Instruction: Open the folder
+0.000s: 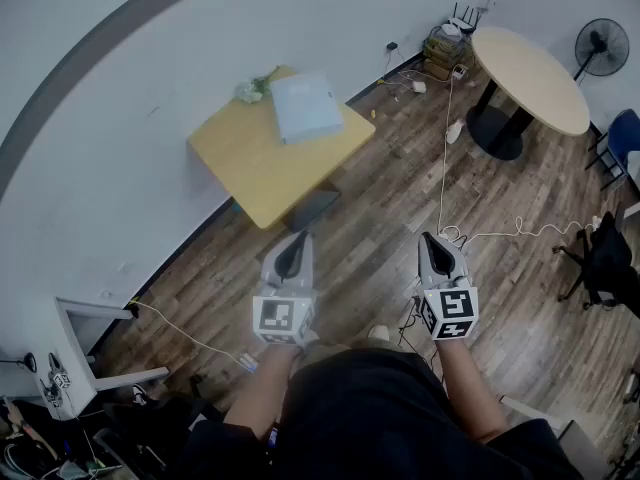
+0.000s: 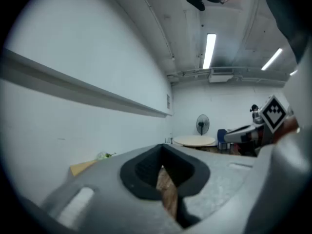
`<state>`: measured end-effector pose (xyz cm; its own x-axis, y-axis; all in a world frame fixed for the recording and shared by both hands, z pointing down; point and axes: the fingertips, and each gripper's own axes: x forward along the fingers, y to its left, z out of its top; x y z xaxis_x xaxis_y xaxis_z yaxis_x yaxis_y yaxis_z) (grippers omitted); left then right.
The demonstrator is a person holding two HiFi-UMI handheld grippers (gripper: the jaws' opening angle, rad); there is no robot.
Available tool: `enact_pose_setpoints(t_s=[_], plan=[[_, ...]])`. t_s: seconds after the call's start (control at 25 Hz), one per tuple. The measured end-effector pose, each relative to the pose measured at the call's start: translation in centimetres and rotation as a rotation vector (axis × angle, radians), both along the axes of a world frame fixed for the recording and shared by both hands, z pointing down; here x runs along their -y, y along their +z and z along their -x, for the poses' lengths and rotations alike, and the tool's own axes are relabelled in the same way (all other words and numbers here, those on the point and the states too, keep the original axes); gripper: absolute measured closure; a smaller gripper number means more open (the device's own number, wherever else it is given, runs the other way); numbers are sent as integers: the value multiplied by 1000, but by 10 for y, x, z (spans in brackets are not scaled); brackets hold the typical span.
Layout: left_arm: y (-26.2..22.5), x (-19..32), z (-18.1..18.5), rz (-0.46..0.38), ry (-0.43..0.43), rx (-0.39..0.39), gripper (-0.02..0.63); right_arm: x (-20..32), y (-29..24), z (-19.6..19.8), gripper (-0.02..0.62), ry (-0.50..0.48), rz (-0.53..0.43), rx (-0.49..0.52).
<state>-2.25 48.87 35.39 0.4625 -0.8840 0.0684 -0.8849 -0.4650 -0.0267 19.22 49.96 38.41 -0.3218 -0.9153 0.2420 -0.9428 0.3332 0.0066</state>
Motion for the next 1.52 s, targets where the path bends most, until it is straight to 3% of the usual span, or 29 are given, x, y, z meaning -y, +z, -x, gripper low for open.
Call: enact_pose_setpoints(t_s=[0.24,0.76,1.16,1.52], plan=[[1,4,-32,1,-13,15,601,5,0,-33,593,8,-8,66],[6,34,-106,-9,-88,37,601,44,17,-98,592,-67,-1,36],[22,112,-106,20,-52,9,601,122,28,-93,592,-52,14,36],[44,236,-57,82,-20,-23,601,241,31,-34,592,-49,56,3]])
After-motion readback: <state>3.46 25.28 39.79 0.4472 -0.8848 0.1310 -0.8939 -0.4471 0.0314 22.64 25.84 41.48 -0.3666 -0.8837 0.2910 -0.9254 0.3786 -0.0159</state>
